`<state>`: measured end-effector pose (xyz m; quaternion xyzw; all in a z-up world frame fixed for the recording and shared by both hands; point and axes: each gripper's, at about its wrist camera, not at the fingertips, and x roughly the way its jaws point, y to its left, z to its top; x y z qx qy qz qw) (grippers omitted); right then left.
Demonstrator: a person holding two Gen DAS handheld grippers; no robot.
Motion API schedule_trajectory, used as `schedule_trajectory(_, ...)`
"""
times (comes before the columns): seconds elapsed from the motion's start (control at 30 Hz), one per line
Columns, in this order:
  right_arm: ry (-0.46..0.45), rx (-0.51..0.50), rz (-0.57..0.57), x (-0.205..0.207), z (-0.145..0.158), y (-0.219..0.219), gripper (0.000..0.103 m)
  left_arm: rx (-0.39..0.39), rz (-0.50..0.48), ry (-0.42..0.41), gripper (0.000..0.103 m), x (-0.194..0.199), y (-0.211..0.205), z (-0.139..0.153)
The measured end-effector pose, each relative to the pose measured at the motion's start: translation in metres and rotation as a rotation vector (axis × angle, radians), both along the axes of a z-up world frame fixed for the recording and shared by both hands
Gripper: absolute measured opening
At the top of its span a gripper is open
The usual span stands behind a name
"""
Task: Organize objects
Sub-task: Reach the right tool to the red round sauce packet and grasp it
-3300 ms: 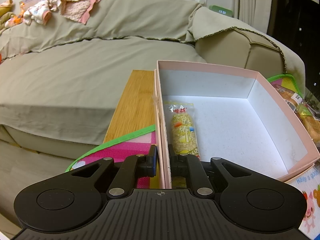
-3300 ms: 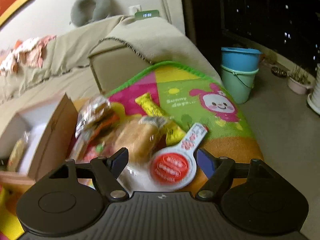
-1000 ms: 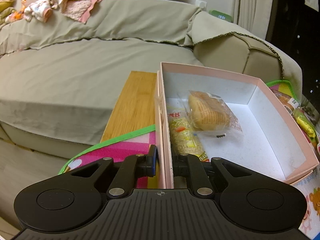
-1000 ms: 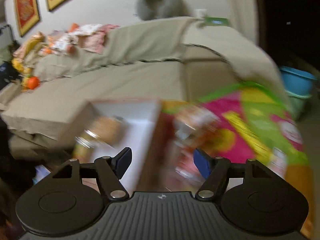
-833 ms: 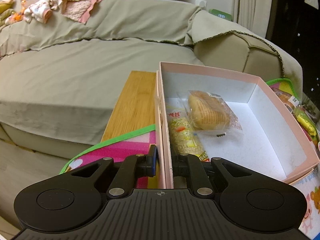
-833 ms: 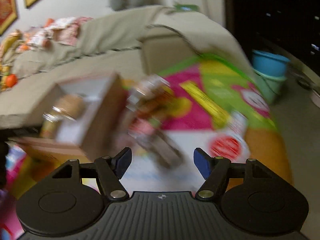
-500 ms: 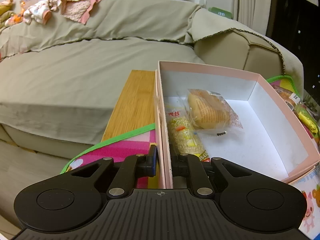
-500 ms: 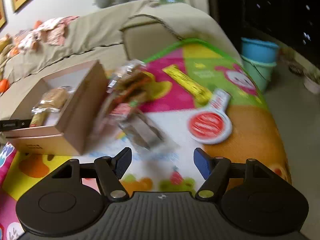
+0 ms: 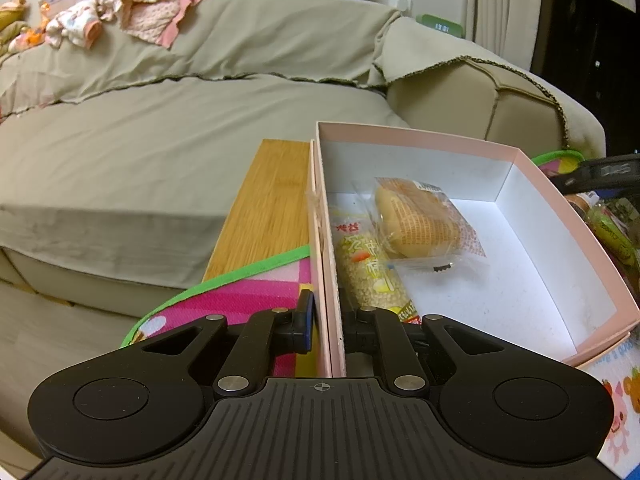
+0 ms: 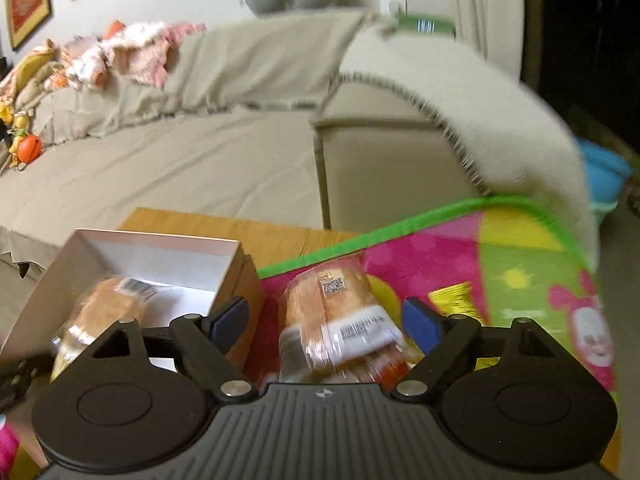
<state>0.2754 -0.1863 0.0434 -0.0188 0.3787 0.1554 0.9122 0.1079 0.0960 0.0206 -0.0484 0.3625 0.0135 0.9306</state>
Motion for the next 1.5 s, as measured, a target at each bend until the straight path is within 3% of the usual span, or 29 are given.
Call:
schedule_trajectory(0.07,0.034,-0.019,0.007,0.007,-0.012,0.004,0.075,-0.005,-0.003,-0.001,0.013,0.000,0.001,0.000)
schedule_trajectory(0.1,0.042,-0.037,0.015,0.004,-0.016,0.005,0.058,-0.008,-0.003,-0.002,0.013,-0.001,0.002,0.000)
schedule_trajectory(0.17,0.033,-0.035,0.029,-0.010,-0.015,0.000,0.052,-0.010,-0.003,-0.001,0.013,0.000,0.003,0.000)
schedule_trajectory(0.5,0.061,0.045,0.063,-0.118,0.004,-0.065,0.050,-0.008,-0.003,0.000,0.013,0.000,0.003,0.000)
schedule_trajectory(0.73,0.166,0.076,0.079,-0.183,-0.012,-0.090,0.052,-0.006,-0.003,0.001,0.013,0.000,0.004,0.000)
schedule_trajectory(0.83,0.157,0.084,0.086,-0.196,-0.009,-0.094,0.056,0.002,-0.005,0.003,0.013,-0.001,0.003,-0.001)
schedule_trajectory(0.93,0.086,0.103,0.031,-0.187,0.007,-0.106,0.069,-0.001,-0.003,0.002,0.013,-0.002,0.003,-0.001)
schedule_trajectory(1.07,0.009,0.027,-0.141,-0.156,0.010,-0.122,0.073,-0.001,-0.002,0.001,0.013,-0.003,0.002,-0.001)
schedule_trajectory(1.3,0.059,-0.020,-0.259,-0.093,-0.027,-0.132,0.077,0.001,-0.002,0.002,0.013,-0.003,0.002,-0.001)
schedule_trajectory(1.43,0.060,-0.075,-0.256,-0.081,-0.043,-0.126,0.075,0.002,-0.004,0.000,0.013,-0.004,0.001,-0.002)
schedule_trajectory(1.5,0.049,-0.103,-0.237,-0.085,-0.042,-0.122,0.062,0.001,-0.003,0.001,0.013,-0.004,0.001,-0.002)
